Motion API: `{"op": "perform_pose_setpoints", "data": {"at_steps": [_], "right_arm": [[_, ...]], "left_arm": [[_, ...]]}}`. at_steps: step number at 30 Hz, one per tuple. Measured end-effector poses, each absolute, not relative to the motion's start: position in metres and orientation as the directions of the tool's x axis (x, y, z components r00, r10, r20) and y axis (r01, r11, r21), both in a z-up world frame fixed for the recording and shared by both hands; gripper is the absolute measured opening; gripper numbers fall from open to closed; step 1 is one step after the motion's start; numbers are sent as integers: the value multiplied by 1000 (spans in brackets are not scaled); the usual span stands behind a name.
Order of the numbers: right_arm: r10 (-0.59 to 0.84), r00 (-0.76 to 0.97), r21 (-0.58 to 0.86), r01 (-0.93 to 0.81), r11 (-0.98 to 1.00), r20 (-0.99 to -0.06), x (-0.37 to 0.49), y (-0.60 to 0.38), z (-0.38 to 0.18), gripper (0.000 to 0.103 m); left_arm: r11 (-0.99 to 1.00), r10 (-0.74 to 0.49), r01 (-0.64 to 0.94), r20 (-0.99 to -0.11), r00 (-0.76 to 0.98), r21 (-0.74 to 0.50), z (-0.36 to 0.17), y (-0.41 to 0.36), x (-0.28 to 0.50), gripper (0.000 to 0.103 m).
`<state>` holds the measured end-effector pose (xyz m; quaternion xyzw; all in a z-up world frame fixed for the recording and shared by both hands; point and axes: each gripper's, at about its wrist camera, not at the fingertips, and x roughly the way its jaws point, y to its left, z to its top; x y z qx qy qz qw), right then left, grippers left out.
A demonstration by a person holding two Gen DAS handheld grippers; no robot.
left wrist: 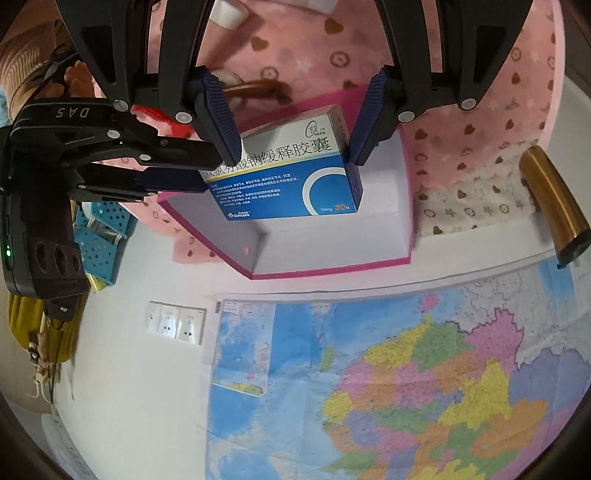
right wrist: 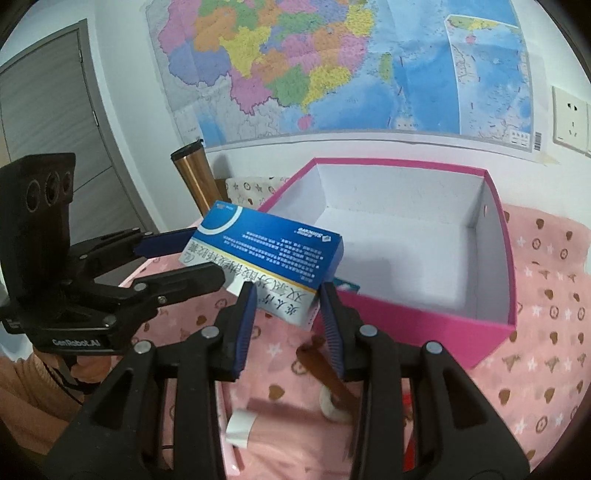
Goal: Organize rigid objects
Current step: 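Lower the held blue box into the pink box and open the left gripper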
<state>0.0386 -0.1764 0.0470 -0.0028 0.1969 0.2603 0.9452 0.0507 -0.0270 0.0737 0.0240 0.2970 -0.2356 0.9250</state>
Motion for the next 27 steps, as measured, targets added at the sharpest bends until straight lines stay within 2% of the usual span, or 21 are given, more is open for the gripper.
{"op": "perform_pose_setpoints", "data": {"at_steps": [11, 18, 27], "right_arm": [[467, 801, 75, -476, 876, -375, 72, -171, 62, 39], [471, 783, 103, -472, 875, -406, 91, -171, 57, 39], [480, 763, 125, -477, 870, -433, 103, -167, 48, 39]], "left_arm": [[901, -398, 419, -586, 706, -108, 70, -24, 88, 61], [901, -409, 402, -632, 659, -164, 54, -19, 108, 61], [906, -400, 383, -654, 642, -179, 47, -15, 117, 61]]}}
